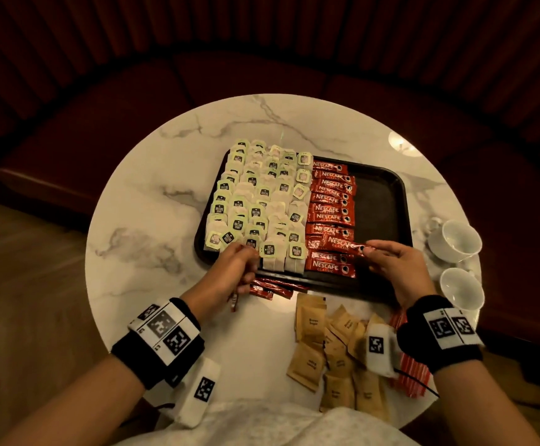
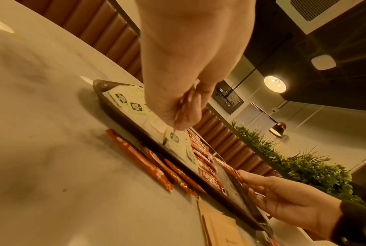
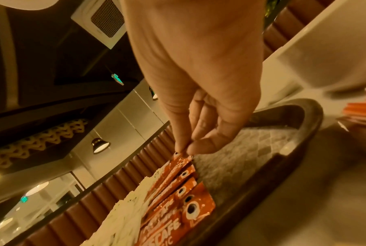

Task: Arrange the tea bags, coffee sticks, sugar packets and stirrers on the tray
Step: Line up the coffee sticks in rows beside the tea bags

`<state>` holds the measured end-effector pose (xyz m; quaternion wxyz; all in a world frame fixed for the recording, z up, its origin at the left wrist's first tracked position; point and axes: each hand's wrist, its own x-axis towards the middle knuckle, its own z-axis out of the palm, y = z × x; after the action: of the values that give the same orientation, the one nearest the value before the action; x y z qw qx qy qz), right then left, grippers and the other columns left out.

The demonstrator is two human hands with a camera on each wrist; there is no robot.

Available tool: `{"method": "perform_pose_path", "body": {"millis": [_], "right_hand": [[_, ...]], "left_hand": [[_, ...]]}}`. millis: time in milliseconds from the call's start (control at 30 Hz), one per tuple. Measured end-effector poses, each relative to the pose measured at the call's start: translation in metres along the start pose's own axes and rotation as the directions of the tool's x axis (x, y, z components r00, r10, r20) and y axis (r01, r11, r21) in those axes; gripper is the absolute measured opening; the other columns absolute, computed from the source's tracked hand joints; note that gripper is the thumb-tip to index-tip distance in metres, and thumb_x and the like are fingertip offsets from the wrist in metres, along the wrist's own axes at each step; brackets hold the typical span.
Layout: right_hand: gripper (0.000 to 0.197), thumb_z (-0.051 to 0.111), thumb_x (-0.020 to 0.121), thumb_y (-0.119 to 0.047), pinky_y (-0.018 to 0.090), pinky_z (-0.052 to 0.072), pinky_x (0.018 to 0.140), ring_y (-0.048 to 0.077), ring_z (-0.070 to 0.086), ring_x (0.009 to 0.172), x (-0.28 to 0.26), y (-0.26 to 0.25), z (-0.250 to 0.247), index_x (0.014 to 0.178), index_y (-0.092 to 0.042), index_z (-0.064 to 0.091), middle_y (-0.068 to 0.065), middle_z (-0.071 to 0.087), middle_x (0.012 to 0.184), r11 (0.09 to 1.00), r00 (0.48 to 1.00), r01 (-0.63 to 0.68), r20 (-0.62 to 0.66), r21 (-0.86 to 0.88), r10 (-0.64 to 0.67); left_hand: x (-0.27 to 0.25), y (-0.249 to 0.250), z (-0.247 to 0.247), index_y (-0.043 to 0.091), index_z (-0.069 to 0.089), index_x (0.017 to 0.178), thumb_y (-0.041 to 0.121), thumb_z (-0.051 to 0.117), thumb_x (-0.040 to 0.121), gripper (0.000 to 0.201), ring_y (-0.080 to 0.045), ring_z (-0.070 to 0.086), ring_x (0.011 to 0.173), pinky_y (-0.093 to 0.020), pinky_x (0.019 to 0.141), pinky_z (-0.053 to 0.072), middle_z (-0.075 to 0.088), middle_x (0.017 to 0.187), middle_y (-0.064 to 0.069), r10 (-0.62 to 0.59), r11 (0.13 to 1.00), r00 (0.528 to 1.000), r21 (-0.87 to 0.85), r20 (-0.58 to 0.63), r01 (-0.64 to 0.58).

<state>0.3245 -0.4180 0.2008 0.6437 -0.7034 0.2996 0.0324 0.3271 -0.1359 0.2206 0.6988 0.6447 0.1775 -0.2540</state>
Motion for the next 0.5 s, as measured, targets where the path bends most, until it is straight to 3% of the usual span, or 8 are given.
{"method": "perform_pose_path", "body": {"millis": [100, 233, 367, 467, 500], "right_hand": [[0.014, 0.069, 0.088, -0.007, 0.034, 0.056, 0.083, 0.02, 0.069, 0.091, 0.011, 0.002, 0.01, 0.102, -0.007, 0.07, 0.011, 0.073, 0.097, 0.995, 1.0, -0.021, 0.021, -0.1, 0.024], [0.009, 0.074, 0.086, -0.013, 0.04, 0.056, 0.089, 0.021, 0.069, 0.096, 0.023, 0.001, 0.024, 0.091, -0.019, 0.069, 0.005, 0.072, 0.098, 0.974, 0.999, 0.001, 0.032, -0.228, 0.006], [0.014, 0.078, 0.082, -0.017, 0.041, 0.056, 0.089, 0.018, 0.067, 0.094, 0.03, -0.002, 0.028, 0.092, -0.02, 0.069, 0.001, 0.071, 0.099, 0.949, 0.998, 0.049, -0.011, -0.311, -0.055], [0.015, 0.079, 0.081, -0.019, 0.04, 0.056, 0.088, 0.017, 0.067, 0.093, 0.03, -0.001, 0.025, 0.09, -0.02, 0.067, 0.0, 0.07, 0.098, 0.944, 0.998, 0.053, -0.022, -0.324, -0.063], [0.014, 0.079, 0.082, -0.019, 0.04, 0.056, 0.088, 0.018, 0.067, 0.094, 0.03, -0.001, 0.024, 0.088, -0.021, 0.067, 0.0, 0.069, 0.097, 0.945, 0.998, 0.052, -0.02, -0.324, -0.061]], "left_hand": [[-0.001, 0.0, 0.003, 0.004, 0.055, 0.1, 0.008, 0.04, 0.099, 0.016, -0.011, 0.048, 0.053, -0.019, 0.039, 0.037, 0.055, 0.071, -0.006, -0.028, 0.999, 0.999, -0.035, 0.038, 0.03], [-0.003, 0.0, 0.004, 0.009, 0.068, 0.096, 0.017, 0.042, 0.1, 0.027, -0.015, 0.058, 0.076, -0.022, 0.063, 0.049, 0.06, 0.083, -0.003, -0.013, 0.995, 0.999, 0.103, 0.051, 0.007], [-0.002, 0.0, 0.002, 0.01, 0.07, 0.105, 0.021, 0.05, 0.097, 0.025, -0.016, 0.066, 0.084, -0.018, 0.066, 0.053, 0.066, 0.099, -0.004, -0.032, 0.983, 0.999, 0.184, 0.032, 0.026], [-0.003, -0.001, -0.001, 0.013, 0.069, 0.107, 0.023, 0.05, 0.097, 0.024, -0.025, 0.069, 0.097, -0.036, 0.093, 0.054, 0.069, 0.113, -0.009, -0.051, 0.981, 0.997, 0.189, 0.056, 0.04], [-0.003, -0.001, -0.001, 0.014, 0.068, 0.109, 0.025, 0.049, 0.097, 0.025, -0.026, 0.069, 0.097, -0.039, 0.094, 0.054, 0.069, 0.114, -0.01, -0.053, 0.981, 0.997, 0.191, 0.056, 0.042]]}}
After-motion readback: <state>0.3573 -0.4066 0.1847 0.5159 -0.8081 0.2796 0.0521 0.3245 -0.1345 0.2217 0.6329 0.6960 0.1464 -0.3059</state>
